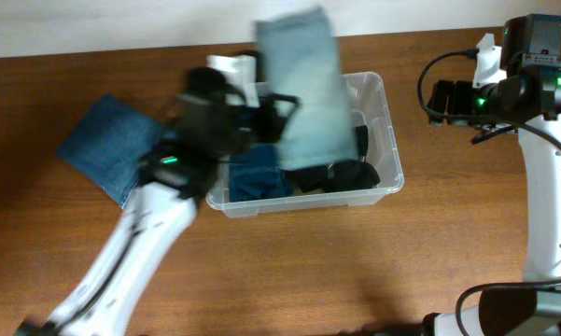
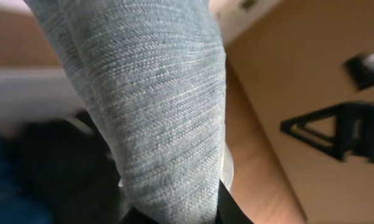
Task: Pack container
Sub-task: 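Place the light-blue jeans into the bin's right side, then grasp the dark-blue jeans with the left gripper and lift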
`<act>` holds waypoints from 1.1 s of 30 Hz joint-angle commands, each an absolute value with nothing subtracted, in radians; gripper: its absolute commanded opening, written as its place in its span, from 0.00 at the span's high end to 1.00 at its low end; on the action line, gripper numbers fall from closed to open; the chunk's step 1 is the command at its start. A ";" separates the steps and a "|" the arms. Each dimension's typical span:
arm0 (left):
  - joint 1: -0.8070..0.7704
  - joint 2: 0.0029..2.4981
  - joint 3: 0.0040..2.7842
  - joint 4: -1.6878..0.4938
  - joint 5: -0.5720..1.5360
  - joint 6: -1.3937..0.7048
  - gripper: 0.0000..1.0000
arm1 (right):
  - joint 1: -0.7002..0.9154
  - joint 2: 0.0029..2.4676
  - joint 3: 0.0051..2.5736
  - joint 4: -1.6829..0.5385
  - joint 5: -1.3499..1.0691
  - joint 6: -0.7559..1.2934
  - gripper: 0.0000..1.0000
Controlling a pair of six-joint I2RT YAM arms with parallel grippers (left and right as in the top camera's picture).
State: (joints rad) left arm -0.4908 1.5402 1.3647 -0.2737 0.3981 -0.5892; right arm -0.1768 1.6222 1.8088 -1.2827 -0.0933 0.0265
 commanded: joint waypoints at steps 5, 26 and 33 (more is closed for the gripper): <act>-0.641 1.770 1.383 -0.172 0.343 -0.775 0.99 | -0.192 1.604 1.806 -1.287 -0.070 0.038 0.02; 0.204 1.458 1.404 -0.715 0.054 -0.477 0.01 | -0.191 1.604 1.806 -1.294 -0.077 0.037 0.01; 0.469 1.766 1.374 -0.773 0.313 -0.476 0.01 | -0.190 1.604 1.806 -1.295 -0.078 0.037 0.02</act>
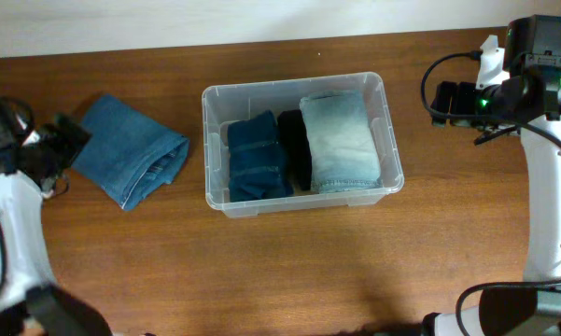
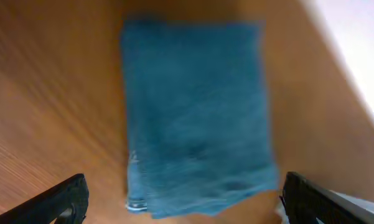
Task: Pack container
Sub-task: 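Grasp the dark-blue jeans with the left gripper and lift, then lay the dark-blue jeans into the bin's left side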
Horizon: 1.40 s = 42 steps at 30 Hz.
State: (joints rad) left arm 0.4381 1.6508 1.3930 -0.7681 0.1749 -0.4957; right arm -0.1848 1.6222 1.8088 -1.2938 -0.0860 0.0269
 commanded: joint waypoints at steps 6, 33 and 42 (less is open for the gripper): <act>0.469 1.998 1.374 -0.712 0.387 -0.477 0.01 | -0.190 1.604 1.806 -1.295 -0.078 0.037 0.02; -0.167 1.349 1.419 -0.683 0.501 -0.394 0.99 | -0.190 1.604 1.806 -1.301 -0.078 0.037 0.02; -0.329 1.752 1.418 -0.731 0.481 -0.385 0.99 | -0.190 1.604 1.806 -1.301 -0.078 0.037 0.01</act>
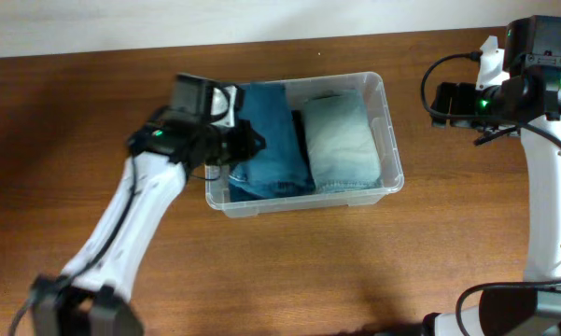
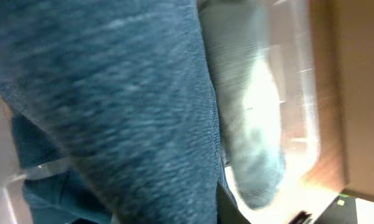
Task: Pack container
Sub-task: 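Lay the dark-blue jeans into the bin's left side, then press the jeans down into the bin with both grippers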
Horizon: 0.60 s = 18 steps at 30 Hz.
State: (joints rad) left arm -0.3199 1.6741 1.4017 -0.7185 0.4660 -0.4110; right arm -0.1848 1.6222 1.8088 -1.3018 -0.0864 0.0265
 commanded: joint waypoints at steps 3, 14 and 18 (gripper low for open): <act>-0.310 1.809 1.419 -0.767 0.415 -0.337 0.75 | -0.190 1.604 1.806 -1.301 -0.078 0.037 0.02; -0.296 1.552 1.653 -0.752 -0.068 -0.129 0.16 | -0.190 1.604 1.806 -1.295 -0.084 0.037 0.02; -0.313 1.547 1.660 -0.732 -0.064 -0.130 0.72 | -0.185 1.604 1.806 -1.295 -0.201 -0.023 0.04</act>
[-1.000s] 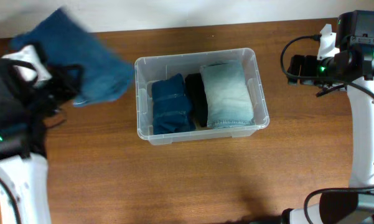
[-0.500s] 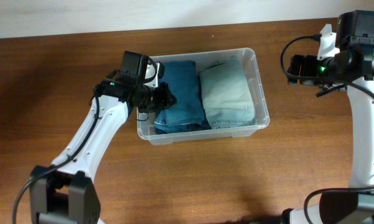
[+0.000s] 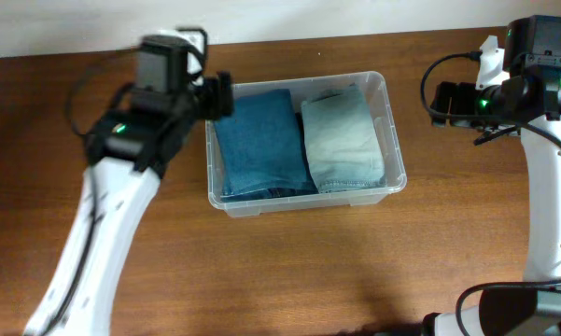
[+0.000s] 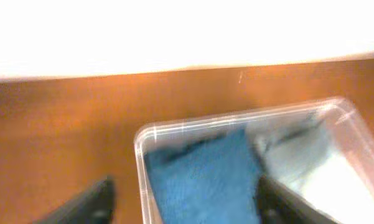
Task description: Pack container
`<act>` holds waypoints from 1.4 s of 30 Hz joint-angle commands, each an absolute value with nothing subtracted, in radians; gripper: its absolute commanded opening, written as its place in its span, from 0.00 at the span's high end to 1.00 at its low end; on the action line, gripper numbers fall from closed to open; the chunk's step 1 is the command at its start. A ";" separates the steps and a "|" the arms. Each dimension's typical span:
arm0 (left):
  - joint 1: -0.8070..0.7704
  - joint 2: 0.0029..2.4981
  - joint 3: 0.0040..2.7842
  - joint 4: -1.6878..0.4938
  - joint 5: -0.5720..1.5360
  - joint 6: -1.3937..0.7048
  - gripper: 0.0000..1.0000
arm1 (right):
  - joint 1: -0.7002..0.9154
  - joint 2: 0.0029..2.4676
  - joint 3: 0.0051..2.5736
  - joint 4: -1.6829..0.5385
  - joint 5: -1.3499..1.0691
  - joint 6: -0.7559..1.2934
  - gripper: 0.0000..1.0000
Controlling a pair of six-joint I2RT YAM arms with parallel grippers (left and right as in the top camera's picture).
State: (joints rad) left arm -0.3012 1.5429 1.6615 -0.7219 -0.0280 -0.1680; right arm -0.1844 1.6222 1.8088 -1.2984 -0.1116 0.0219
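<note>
A clear plastic container (image 3: 394, 140) stands mid-table. Folded blue jeans (image 3: 259, 140) lie flat in its left part, folded pale grey-blue jeans (image 3: 342, 140) in its right part. My left gripper (image 3: 217, 95) hovers at the container's far left corner. The blurred left wrist view looks down on the container's rim (image 4: 140, 163), the blue jeans (image 4: 205, 180) and the pale jeans (image 4: 305, 163). There the left gripper (image 4: 187, 205) is open, its dark fingers (image 4: 87, 202) wide apart with nothing between them. My right gripper (image 3: 448, 98) is held off to the right of the container.
Bare brown wooden table surrounds the container. A pale wall edge runs along the table's far side. The right arm's white links (image 3: 546, 187) stand along the right edge of the overhead view.
The left gripper was shut on the blue jeans, low over the container's left part. Now the jeans lie flat inside and the gripper is open, drawn back over the far left corner.
First my left gripper held the pale jeans over the container. Then those lay in its right part, and the gripper was open over blue jeans on the table at left. Later it held these in the container; now they lie there, let go. The right arm stayed put.
</note>
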 commanded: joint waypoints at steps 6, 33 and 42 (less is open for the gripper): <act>-0.333 1.697 1.621 -0.738 0.051 -0.129 0.99 | -0.053 1.612 1.760 -1.281 -0.231 -0.068 0.78; -0.308 1.672 1.706 -0.847 -0.163 -0.107 0.01 | 0.242 1.603 1.518 -0.992 -0.075 -0.081 0.01; -0.142 1.579 1.706 -0.944 -0.226 -0.081 0.01 | 0.182 1.557 1.658 -0.981 -0.074 -0.149 0.02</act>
State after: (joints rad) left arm -0.1650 1.5623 1.7115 -0.8822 -0.1730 -0.1139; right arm 0.1837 1.5452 1.6585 -0.9535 -0.0929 -0.0990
